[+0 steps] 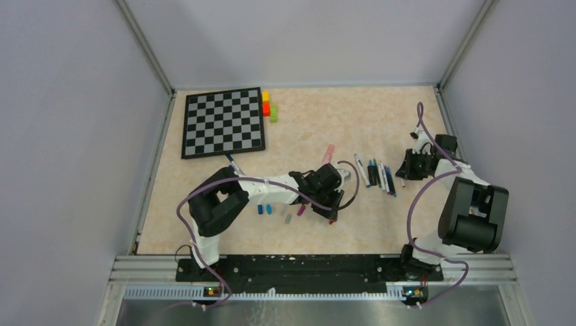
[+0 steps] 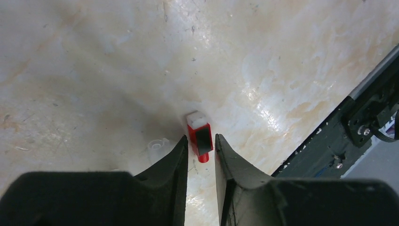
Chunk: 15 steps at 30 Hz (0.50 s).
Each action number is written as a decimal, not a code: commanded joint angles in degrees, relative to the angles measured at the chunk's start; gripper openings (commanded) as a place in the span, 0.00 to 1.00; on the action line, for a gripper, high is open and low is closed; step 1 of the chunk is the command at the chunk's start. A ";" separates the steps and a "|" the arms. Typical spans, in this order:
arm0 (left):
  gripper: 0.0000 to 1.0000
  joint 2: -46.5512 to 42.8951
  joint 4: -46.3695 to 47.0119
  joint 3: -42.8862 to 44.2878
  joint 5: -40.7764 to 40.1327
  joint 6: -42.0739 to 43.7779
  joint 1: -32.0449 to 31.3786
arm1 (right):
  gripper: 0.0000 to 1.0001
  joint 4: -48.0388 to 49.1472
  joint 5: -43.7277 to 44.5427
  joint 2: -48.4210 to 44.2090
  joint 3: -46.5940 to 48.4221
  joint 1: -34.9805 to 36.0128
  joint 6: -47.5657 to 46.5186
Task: Open the pen caps
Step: Place the pen at the center of the board.
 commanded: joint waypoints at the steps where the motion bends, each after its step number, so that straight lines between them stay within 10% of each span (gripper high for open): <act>1: 0.32 0.66 -2.45 2.40 -1.98 0.12 0.08 | 0.06 0.25 -1.05 1.23 2.96 -0.87 0.39; 15: 0.35 -6.41 -1.28 1.77 -2.79 -0.30 0.16 | 0.10 -1.19 -1.70 3.82 4.27 -0.87 -0.29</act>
